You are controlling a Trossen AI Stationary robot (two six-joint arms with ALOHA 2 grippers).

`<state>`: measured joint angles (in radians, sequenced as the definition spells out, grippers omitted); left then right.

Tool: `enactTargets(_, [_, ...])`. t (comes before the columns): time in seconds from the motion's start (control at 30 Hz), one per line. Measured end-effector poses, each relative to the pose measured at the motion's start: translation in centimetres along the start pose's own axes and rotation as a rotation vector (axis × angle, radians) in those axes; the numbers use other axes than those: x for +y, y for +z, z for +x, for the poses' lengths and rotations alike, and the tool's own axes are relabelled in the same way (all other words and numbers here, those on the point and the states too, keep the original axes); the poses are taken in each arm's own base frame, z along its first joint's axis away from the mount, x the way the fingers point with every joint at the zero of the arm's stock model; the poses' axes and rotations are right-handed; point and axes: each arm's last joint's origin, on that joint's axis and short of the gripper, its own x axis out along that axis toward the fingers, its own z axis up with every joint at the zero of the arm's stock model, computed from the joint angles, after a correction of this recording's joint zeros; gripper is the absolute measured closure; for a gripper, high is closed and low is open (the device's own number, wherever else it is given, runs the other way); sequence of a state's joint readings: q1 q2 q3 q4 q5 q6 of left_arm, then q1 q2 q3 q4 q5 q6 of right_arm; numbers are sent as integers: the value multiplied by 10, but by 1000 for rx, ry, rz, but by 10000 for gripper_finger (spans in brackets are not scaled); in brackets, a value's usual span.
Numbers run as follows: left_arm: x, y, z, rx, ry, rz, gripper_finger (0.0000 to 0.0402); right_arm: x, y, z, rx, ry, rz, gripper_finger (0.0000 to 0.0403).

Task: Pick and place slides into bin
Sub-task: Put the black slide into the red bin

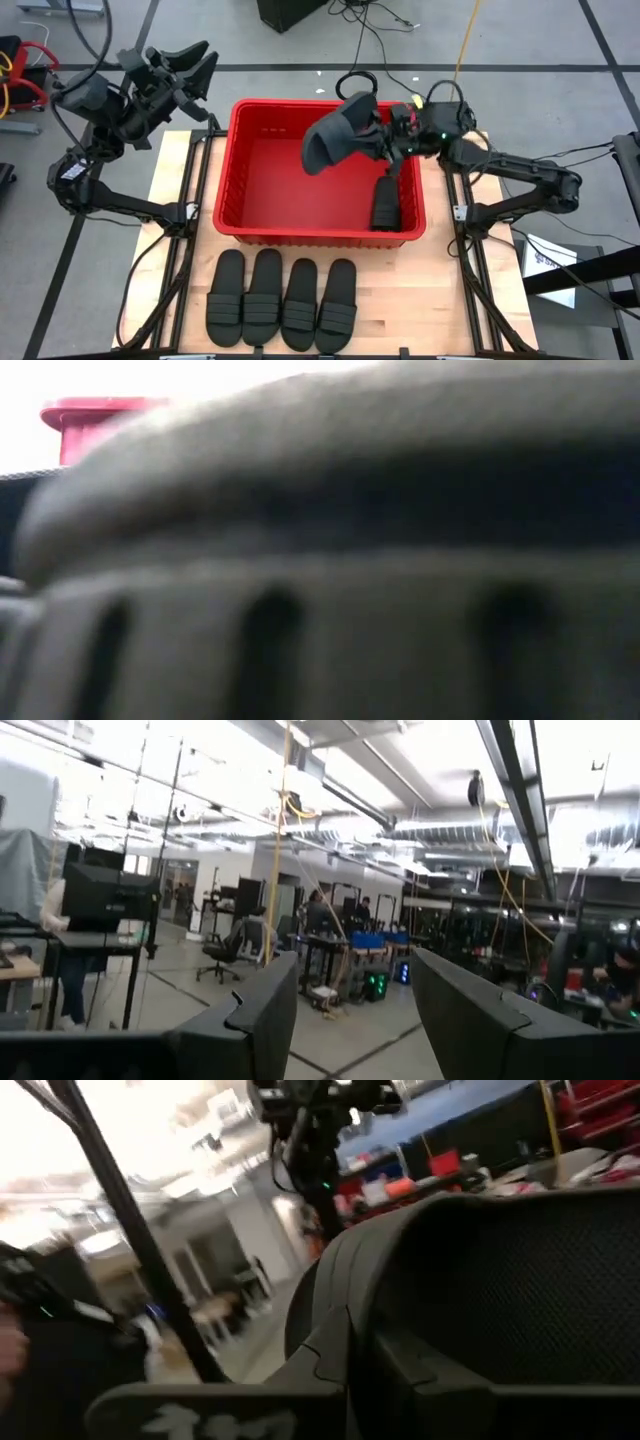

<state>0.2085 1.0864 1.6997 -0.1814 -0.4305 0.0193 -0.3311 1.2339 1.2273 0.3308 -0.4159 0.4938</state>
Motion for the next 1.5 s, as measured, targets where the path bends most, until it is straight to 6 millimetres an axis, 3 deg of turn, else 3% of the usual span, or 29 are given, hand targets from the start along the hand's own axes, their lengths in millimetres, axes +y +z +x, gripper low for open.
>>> enactTargets(0.4, [1, 1, -1, -7, 26, 3, 201, 22, 108, -33, -36, -293, -453, 394])
enactTargets(0.6, [2, 1, -1, -7, 43, 2, 201, 39, 138, -48, -93, -586, -732, 394])
enactTargets(0.77, [2, 1, -1, -6, 72, 2, 201, 35, 139, -54, 57, -776, -718, 394])
enactTargets(0.93, [3, 2, -1, -14, 104, 12, 201, 19, 127, -52, 305, -821, -544, 394])
enactTargets(1.3, [6, 3, 1, -27, 145, -1, 201, -18, 121, -53, 523, -517, -83, 397])
enactTargets(1.5, [6, 3, 1, -26, 144, -3, 201, -34, 100, -65, 756, -393, 93, 395])
